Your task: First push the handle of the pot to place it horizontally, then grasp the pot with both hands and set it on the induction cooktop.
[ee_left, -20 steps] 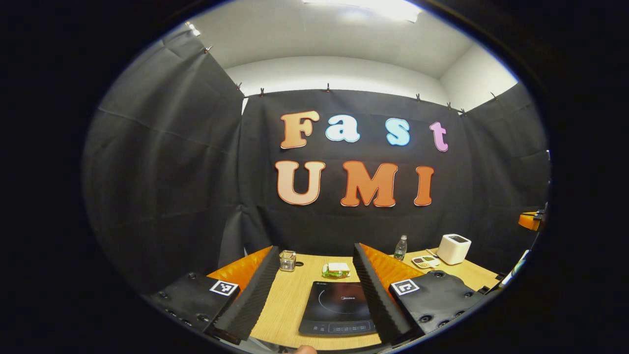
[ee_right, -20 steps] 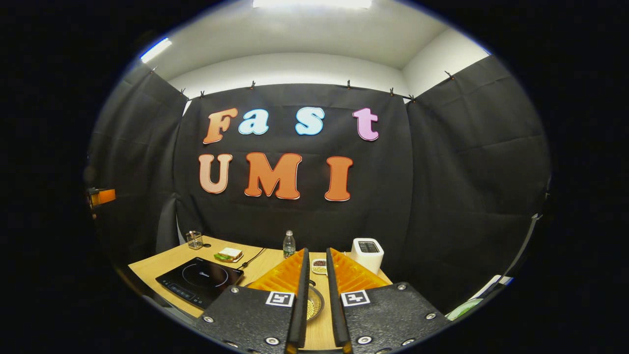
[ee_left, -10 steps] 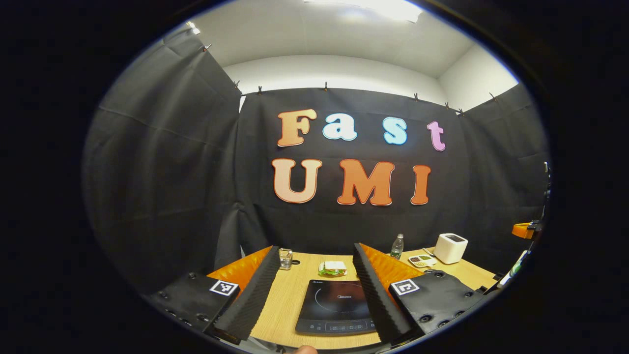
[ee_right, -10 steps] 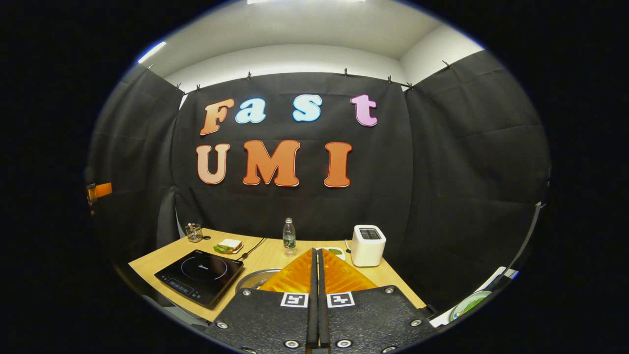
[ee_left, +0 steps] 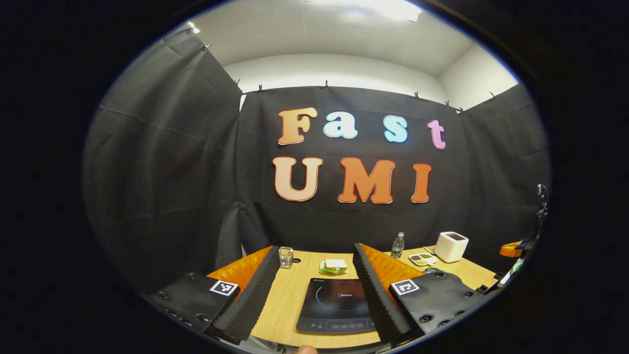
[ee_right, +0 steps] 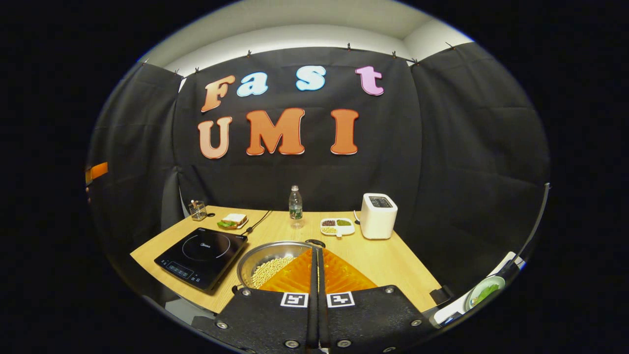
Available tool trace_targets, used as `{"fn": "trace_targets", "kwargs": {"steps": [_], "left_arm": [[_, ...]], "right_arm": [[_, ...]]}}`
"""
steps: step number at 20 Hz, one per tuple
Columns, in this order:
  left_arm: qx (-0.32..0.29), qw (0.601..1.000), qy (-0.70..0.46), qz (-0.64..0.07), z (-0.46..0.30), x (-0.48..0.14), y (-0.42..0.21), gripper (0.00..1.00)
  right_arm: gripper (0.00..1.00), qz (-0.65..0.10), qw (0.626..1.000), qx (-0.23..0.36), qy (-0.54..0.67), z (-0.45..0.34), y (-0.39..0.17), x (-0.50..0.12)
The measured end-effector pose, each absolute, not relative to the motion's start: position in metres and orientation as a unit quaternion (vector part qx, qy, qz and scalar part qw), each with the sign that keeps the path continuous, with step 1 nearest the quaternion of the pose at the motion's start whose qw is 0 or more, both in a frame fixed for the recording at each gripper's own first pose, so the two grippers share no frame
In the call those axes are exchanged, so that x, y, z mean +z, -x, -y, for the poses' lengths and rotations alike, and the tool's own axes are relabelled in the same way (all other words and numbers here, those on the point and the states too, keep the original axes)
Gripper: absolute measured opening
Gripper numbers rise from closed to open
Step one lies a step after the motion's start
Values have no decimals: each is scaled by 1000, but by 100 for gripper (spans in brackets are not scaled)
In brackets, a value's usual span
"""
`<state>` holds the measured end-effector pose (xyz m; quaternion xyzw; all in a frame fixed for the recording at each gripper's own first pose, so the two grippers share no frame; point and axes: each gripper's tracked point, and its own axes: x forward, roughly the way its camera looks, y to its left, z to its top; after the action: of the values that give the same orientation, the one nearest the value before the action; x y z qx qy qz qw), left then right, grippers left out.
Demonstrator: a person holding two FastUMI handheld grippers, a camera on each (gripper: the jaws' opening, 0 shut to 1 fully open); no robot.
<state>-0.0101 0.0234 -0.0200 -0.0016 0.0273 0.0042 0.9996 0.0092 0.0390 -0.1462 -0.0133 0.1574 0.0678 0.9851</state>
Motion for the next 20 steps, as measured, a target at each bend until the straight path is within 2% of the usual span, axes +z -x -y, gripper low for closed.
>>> {"fn": "trace_targets", "kwargs": {"steps": [20], "left_arm": [[12, 998, 9, -57, -35, -50, 4, 98]], "right_arm": [[0, -291, 950, 108, 29, -73, 5, -279]]}}
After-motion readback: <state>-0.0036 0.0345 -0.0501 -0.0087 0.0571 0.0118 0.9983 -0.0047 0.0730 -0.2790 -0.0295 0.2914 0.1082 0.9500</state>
